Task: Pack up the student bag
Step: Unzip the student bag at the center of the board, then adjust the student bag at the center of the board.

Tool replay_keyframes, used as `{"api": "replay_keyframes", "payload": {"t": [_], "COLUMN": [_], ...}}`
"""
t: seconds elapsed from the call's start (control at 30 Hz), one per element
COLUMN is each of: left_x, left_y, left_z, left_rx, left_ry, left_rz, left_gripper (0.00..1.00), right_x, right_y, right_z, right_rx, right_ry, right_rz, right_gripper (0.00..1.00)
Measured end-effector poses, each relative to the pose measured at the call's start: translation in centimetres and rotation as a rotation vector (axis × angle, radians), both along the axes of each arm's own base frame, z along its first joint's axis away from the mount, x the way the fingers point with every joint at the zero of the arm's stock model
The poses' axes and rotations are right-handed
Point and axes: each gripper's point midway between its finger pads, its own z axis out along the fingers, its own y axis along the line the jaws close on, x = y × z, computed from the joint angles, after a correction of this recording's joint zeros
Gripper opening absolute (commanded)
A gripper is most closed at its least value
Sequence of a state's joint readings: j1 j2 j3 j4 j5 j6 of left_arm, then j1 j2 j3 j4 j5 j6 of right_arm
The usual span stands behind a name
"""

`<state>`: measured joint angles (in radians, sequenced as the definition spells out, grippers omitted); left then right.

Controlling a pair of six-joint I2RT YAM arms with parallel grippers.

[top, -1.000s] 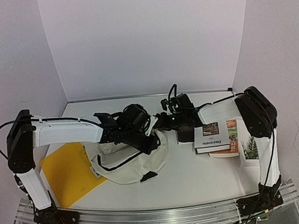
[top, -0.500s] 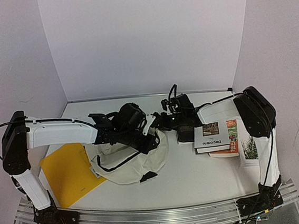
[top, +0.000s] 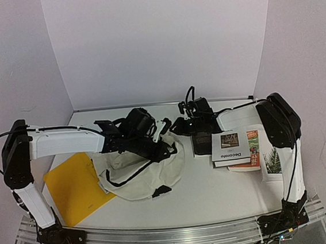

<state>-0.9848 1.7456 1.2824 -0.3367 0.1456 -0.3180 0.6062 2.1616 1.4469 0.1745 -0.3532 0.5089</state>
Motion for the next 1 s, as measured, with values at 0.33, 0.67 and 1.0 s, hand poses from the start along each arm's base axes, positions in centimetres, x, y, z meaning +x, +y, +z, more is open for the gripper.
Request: {"api": "replay_keyframes", "payload": {"t": [0.33, 0.67, 1.0], "left_x": [8.6, 9.3, 7.6], "left_y": [-2.4, -3.2, -2.0], "left_z": [1.2, 0.8, -1.0], "left_rx": [-0.185, -0.224, -0.141], "left_ry": [0.045, 0.098, 0.156], "left_rz": [0.17, 0.138, 0.111], "left_gripper": [0.24, 0.65, 0.4], "right_x": [-1.0, -4.1, -4.7], "right_y": [-6.0, -8.4, -8.7], "right_z": [5.9, 5.8, 4.7], "right_rx": [-0.08, -0.096, -0.109], "right_ry": [-0.109, -0.068, -0.029], "right_rz": [-0.14, -0.172, -0.173], "right_gripper": [0.58, 0.67, 0.68]}}
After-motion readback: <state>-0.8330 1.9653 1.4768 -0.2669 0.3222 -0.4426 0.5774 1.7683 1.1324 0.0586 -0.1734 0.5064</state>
